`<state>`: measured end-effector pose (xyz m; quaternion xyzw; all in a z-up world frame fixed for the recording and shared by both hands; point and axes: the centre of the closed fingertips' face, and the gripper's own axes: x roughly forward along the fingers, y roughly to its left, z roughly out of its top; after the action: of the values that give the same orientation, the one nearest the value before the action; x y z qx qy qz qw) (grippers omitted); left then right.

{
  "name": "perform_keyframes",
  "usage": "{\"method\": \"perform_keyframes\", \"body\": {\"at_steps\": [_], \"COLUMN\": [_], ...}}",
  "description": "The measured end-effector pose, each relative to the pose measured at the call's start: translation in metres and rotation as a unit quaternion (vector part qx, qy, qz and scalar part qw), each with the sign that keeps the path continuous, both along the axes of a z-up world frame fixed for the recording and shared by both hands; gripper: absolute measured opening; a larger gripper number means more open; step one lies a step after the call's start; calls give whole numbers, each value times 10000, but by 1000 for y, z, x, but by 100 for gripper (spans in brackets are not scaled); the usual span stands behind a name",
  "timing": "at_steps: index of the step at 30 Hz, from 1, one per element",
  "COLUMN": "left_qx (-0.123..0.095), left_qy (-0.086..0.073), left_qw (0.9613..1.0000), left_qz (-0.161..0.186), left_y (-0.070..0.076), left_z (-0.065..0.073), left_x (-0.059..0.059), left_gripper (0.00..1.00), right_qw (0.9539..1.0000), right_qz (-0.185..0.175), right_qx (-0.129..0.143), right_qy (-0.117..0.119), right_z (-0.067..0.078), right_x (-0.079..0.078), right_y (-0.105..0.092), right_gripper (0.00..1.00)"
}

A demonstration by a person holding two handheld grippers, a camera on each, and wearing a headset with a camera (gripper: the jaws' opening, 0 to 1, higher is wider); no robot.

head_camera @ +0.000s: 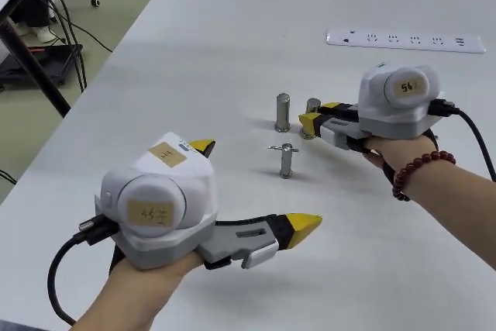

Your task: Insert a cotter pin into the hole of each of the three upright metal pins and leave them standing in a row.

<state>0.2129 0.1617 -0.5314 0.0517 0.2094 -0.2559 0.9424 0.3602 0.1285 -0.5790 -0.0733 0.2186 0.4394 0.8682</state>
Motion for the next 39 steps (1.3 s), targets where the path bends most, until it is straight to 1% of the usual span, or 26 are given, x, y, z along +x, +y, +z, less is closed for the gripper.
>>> {"method": "perform_keyframes", "body": {"at_steps": [2,5,9,10,11,13,15,19,21,24,27,33,35,39], "left_qx": [29,5,-31,-51,-71,-91,-107,-137,-128,-105,-93,-90,-76,-53], "left_qy": [20,44,6,-5,-8,6,-51,-78,-83,-72,-58,-71,-73,-66], "left_qw": [10000,10000,10000,10000,10000,9999,9999,9998,9998,9998,9998,9998,9998,9998], "left_qz": [-13,-16,-28,-35,-39,-54,-70,-142,-157,-165,-169,-184,-170,-161], "left_y": [0,0,-1,-1,-2,-3,-4,-8,-8,-8,-7,-8,-7,-6], "left_z": [-2,-2,0,0,1,0,3,4,5,4,3,4,4,3], "left_x": [0,-1,-1,-1,-1,1,2,3,2,2,2,2,2,2], "left_gripper": [99,99,99,99,99,99,99,99,99,99,98,98,97,97], "right_qw": [10000,9999,9998,9997,9996,9994,9993,9982,9981,9974,9963,9961,9962,9955], "right_qz": [48,89,166,190,216,280,320,440,474,550,665,760,789,858], "right_qx": [-50,-64,-131,-148,-159,-153,-141,-332,-332,-376,-444,-388,-344,-381], "right_qy": [-21,-29,-71,-87,-107,-121,-111,-214,-221,-276,-307,-202,-163,-160], "right_z": [1,2,5,5,6,7,8,9,9,12,11,9,8,4], "right_x": [-3,-12,-21,-19,-20,-26,-32,-47,-45,-57,-67,-87,-92,-99], "right_y": [-1,-5,-12,-15,-16,-18,-21,-30,-33,-37,-38,-37,-35,-35], "right_gripper": [8,8,8,8,8,8,8,8,8,8,8,8,8,8]}}
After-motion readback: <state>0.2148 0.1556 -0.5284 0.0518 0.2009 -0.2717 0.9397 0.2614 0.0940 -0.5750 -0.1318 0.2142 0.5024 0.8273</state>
